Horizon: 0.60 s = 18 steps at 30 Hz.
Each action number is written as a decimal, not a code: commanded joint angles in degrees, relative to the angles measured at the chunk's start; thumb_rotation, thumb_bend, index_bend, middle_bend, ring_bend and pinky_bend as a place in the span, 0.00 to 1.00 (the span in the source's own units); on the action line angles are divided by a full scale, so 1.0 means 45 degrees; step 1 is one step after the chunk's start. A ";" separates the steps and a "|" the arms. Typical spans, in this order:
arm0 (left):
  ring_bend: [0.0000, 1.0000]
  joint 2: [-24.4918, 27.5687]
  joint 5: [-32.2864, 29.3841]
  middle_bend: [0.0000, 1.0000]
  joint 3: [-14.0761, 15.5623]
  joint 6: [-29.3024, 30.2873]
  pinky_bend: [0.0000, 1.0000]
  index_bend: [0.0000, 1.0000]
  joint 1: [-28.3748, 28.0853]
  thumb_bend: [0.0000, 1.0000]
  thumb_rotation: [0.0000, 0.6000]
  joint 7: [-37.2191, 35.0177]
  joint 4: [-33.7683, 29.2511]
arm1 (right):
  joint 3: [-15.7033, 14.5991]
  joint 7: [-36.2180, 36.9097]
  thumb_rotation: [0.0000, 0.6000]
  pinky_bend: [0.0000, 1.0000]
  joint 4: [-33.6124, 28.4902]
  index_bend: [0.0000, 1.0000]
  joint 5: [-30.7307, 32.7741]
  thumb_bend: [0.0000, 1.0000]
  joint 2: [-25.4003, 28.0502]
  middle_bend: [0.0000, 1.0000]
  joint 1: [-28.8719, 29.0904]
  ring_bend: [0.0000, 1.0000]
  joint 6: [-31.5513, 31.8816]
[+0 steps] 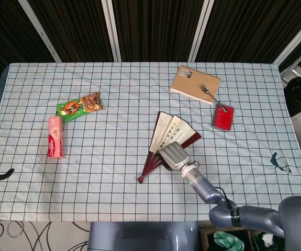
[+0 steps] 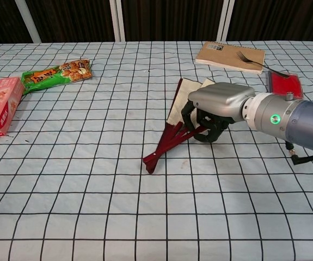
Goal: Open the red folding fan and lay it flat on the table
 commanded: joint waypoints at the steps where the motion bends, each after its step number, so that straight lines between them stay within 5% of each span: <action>1: 0.00 -0.0005 0.0003 0.00 0.0004 0.0011 0.00 0.00 0.0004 0.01 1.00 0.0005 0.0001 | 0.0041 0.0163 1.00 0.84 -0.0195 0.68 -0.0233 0.56 0.0154 0.85 -0.0013 0.92 0.0094; 10: 0.00 0.0047 0.0028 0.00 0.0049 0.0034 0.00 0.00 0.0036 0.01 1.00 0.0045 -0.0193 | 0.0287 0.0966 1.00 0.84 -0.0686 0.74 -0.1144 0.73 0.0674 0.85 -0.0099 0.92 0.0550; 18: 0.00 0.0406 0.0351 0.00 0.0001 0.0162 0.00 0.00 -0.0081 0.01 1.00 0.0401 -0.0792 | 0.0924 0.1611 1.00 0.84 -0.1176 0.76 -0.1622 0.75 0.1237 0.86 0.0018 0.92 0.0929</action>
